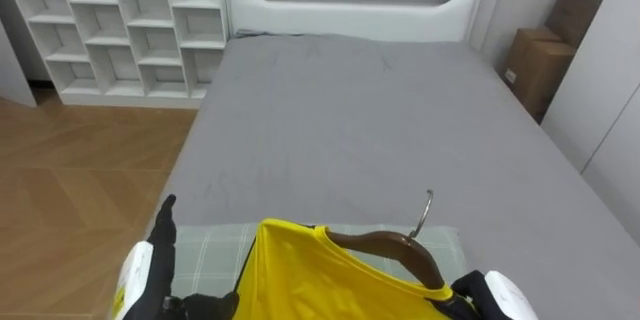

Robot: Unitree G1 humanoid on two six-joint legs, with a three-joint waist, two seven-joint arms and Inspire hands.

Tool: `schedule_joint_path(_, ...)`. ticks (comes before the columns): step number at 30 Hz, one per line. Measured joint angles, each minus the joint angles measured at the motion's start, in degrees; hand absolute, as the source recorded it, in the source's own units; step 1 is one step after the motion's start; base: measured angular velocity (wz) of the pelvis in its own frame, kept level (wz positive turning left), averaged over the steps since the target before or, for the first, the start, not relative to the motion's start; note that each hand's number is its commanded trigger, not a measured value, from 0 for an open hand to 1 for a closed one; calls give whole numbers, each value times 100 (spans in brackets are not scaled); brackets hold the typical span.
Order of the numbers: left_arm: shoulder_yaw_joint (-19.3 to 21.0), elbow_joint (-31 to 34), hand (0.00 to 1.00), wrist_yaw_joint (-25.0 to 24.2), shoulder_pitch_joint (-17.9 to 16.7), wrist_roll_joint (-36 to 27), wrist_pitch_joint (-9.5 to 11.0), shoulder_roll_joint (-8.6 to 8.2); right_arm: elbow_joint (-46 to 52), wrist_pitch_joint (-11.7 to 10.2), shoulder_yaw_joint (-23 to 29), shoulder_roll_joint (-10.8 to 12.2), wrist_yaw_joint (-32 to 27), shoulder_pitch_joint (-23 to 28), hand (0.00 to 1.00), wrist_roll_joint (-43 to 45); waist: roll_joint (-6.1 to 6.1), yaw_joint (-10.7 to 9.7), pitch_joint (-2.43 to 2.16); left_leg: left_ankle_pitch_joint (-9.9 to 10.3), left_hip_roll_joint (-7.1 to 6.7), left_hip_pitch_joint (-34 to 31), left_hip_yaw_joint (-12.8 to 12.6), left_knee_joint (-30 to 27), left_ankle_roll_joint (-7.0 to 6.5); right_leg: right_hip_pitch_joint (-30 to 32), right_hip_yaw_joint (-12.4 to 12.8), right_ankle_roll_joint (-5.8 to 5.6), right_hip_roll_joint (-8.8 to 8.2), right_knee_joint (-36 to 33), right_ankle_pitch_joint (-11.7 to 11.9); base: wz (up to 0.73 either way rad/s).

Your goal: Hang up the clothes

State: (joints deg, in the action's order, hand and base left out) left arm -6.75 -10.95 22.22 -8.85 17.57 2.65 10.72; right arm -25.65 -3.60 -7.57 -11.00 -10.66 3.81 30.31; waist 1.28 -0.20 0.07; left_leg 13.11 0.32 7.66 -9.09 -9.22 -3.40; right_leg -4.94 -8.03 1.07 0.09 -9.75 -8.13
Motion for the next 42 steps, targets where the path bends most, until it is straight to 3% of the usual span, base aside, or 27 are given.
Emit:
schedule_joint_path(10, -3, -174, 0, 203, -7, -228, -2, -11, 0, 2, -1, 2, -52, 6, 100, 0, -1, 44, 0, 0, -2, -8, 47, 3, 0, 1, -26, 0, 3, 4, 0, 0)
schedule_joint_path(29, -2, -762, 0, 56, -40, -239, -3, -8, 175, 1, -1, -3, -211, 62, 100, -9, 31, 59, -16, 1, -3, -15, 143, 3, 1, -61, -157, 0, -15, 13, 0, 1)
schedule_joint_path(35, -2, -886, 0, 50, -74, -250, 10, -7, 174, -17, -3, -7, -252, 110, 100, -9, 9, 61, 1, 1, -3, 25, 153, 2, 1, -105, -156, -1, -10, 14, -1, 0)
schedule_joint_path(42, 8, -894, 0, 57, -98, -449, 179, -13, 174, -68, -4, -6, -252, 142, 100, 2, 48, 77, 61, 1, 1, -12, 153, -3, 1, -62, -152, -1, 3, 3, -1, 0)
